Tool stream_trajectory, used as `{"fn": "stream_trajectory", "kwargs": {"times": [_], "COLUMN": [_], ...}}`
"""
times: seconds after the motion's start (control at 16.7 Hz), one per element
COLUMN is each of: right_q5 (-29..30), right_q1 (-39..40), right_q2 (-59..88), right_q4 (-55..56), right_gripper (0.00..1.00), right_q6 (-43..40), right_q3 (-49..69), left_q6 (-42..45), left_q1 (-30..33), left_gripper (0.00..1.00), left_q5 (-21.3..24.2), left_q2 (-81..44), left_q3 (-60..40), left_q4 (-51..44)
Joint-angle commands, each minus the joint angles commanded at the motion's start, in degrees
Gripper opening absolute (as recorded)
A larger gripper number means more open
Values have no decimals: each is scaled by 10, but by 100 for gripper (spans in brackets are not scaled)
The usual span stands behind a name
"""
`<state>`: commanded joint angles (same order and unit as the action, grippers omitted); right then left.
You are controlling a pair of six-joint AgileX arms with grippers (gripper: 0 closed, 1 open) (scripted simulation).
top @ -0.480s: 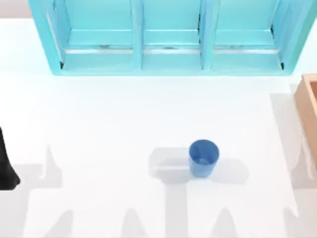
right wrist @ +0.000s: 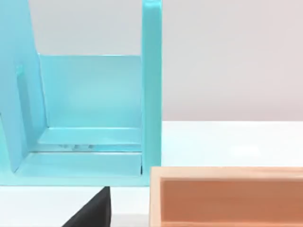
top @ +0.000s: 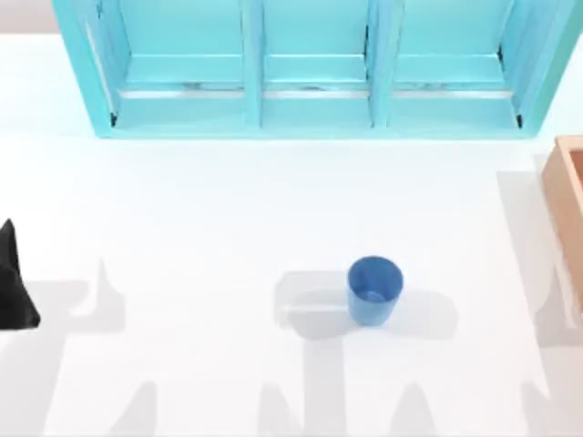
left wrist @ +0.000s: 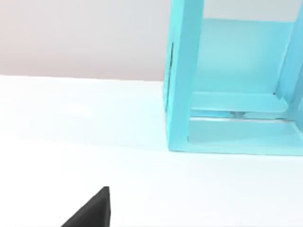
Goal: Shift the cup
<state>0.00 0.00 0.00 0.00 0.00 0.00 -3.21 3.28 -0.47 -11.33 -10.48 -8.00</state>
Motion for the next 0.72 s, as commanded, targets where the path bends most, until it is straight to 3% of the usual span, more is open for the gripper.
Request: {"fn": "stream_trajectory", "kwargs": {"times": [0.3, 0.72], "right_q5": [0, 0], "right_q1": [0, 0], "right_q2": [0, 0], "right_q4": [0, 0], "right_gripper": [100, 100], "right_q6": [0, 0], "right_q3": [0, 0], "left_q6": [-69, -204], "left_q1": [65, 198], "left_gripper": [100, 100], "left_q5": [-8, -10], "left_q2": [-217, -611], "left_q3": [-209, -617], "left_q4": [-148, -415]}}
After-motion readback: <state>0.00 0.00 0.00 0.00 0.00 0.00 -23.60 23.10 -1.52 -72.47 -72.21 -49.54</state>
